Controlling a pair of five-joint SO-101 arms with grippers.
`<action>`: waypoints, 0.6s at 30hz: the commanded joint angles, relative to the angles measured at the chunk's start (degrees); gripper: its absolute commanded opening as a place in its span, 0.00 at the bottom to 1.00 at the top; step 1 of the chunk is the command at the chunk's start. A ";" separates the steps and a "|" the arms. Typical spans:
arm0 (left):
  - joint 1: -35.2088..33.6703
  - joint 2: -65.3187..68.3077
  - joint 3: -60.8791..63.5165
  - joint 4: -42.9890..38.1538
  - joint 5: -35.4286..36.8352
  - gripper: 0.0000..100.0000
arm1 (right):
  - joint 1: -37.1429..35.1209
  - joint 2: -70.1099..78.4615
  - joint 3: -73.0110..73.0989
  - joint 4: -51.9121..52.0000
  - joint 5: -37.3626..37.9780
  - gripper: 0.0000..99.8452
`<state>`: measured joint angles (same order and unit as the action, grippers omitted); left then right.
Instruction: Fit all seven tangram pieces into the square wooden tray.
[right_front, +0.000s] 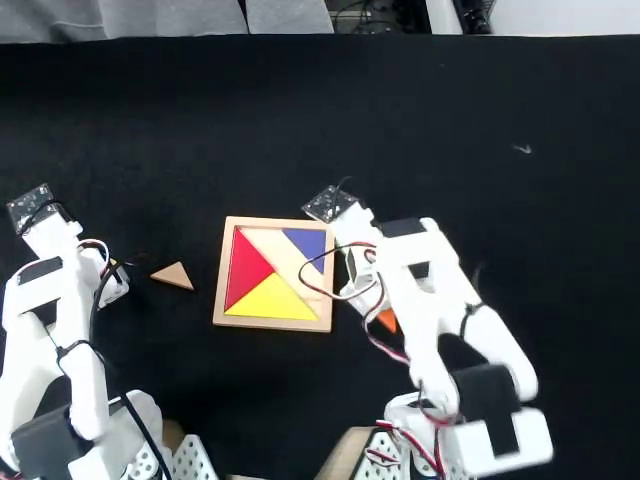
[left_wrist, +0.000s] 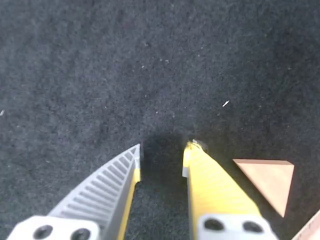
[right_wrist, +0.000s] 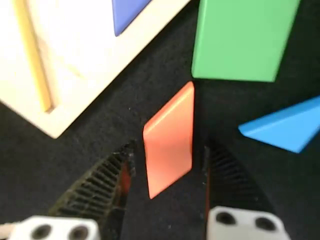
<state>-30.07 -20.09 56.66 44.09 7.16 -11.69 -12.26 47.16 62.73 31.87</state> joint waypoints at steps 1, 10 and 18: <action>-0.48 -1.49 -0.22 -0.88 -0.35 0.15 | -2.81 -8.40 0.13 4.04 2.11 0.20; -0.48 -1.49 -0.22 -0.88 -0.35 0.15 | -4.48 -7.78 6.11 2.29 7.74 0.20; -0.48 -1.49 -0.22 -0.88 -0.35 0.15 | -4.40 2.59 5.85 -5.45 7.38 0.20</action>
<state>-30.07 -20.09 56.66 44.09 7.16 -15.47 -13.49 51.91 60.62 39.08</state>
